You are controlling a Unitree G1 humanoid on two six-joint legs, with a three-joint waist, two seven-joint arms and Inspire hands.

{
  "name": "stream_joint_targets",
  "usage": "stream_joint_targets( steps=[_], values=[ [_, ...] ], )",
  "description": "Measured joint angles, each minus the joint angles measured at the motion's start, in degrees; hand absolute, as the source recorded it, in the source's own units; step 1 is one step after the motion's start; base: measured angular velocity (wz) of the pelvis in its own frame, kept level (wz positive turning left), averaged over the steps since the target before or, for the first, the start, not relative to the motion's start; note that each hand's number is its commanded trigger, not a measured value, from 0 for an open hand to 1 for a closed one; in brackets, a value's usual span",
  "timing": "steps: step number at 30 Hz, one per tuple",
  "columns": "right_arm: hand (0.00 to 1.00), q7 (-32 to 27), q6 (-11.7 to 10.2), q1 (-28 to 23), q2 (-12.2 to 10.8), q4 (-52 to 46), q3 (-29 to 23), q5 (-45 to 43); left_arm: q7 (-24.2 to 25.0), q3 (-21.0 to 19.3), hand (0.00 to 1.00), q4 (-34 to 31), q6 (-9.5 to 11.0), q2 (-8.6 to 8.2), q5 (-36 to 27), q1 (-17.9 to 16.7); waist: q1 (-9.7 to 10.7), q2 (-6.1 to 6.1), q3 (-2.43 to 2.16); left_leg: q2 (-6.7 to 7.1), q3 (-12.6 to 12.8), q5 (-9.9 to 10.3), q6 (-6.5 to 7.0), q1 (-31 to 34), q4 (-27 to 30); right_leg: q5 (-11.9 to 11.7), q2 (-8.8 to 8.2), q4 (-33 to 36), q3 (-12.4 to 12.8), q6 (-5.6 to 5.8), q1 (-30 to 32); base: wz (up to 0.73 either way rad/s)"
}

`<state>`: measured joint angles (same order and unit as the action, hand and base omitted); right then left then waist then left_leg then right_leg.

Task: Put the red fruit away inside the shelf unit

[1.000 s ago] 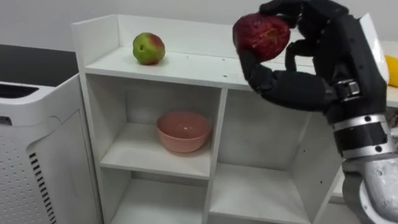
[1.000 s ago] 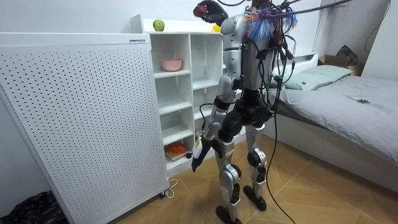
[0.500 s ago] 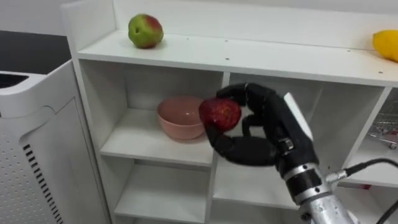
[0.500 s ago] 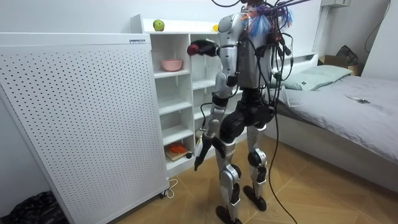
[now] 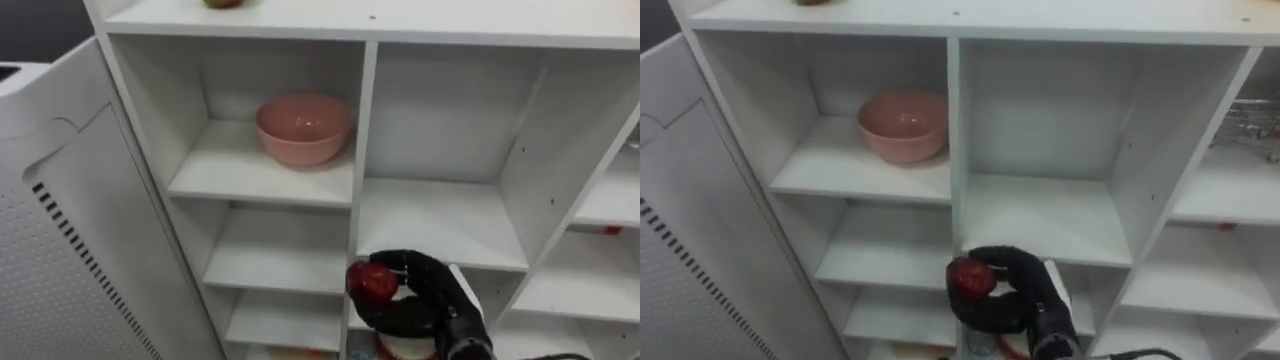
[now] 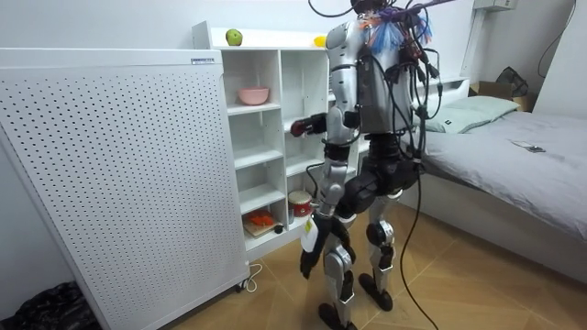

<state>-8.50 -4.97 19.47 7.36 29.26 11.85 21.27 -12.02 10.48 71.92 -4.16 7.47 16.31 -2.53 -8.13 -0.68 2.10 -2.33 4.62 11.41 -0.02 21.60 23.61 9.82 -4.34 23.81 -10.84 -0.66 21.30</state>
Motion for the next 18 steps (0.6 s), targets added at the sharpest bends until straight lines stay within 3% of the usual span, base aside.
stream_joint_targets(
  steps=[3, 7, 14, 18],
  values=[
    [1.00, -0.17, 0.07, 0.01, -0.32, 4.05, -0.31, 9.78, -0.39, 1.56, 0.00, -0.62, 0.32, 0.11, -3.95, -0.33, 0.13, 0.16, 0.05, 0.06, -0.16, 0.06, 0.18, 4.54, 2.33, 0.93, -0.59, 2.33, -0.12, -0.01, 4.40, 0.10],
    [1.00, -0.34, 0.85, 0.29, -0.26, 7.88, -3.21, 20.19, -0.35, 2.68, 0.00, -1.65, 0.22, -0.31, -4.56, -0.89, 0.00, 0.45, 0.08, 0.47, -0.17, -0.13, 0.48, 8.36, 4.16, 1.17, -1.41, 5.15, -0.12, -0.24, 8.54, 0.05],
    [1.00, -2.56, 0.92, 8.26, 1.18, 15.58, -9.54, 41.01, -0.73, 4.73, 0.00, -6.01, -0.94, -0.61, -6.57, -0.82, -0.25, 2.52, 0.44, 1.32, 0.17, -0.87, 1.02, 15.18, 6.09, 1.30, -2.92, 8.79, 0.03, -0.39, 16.31, 0.01],
    [1.00, -2.86, 0.87, 10.59, 2.71, 18.10, -11.56, 54.08, -0.85, 6.60, 0.00, -7.70, -1.73, -0.65, -8.49, -0.93, -1.33, 2.74, 0.39, 1.92, 0.82, -0.99, 1.15, 16.44, 6.07, 1.82, -3.54, 10.33, 1.14, -0.36, 18.64, 0.00]
  ],
)
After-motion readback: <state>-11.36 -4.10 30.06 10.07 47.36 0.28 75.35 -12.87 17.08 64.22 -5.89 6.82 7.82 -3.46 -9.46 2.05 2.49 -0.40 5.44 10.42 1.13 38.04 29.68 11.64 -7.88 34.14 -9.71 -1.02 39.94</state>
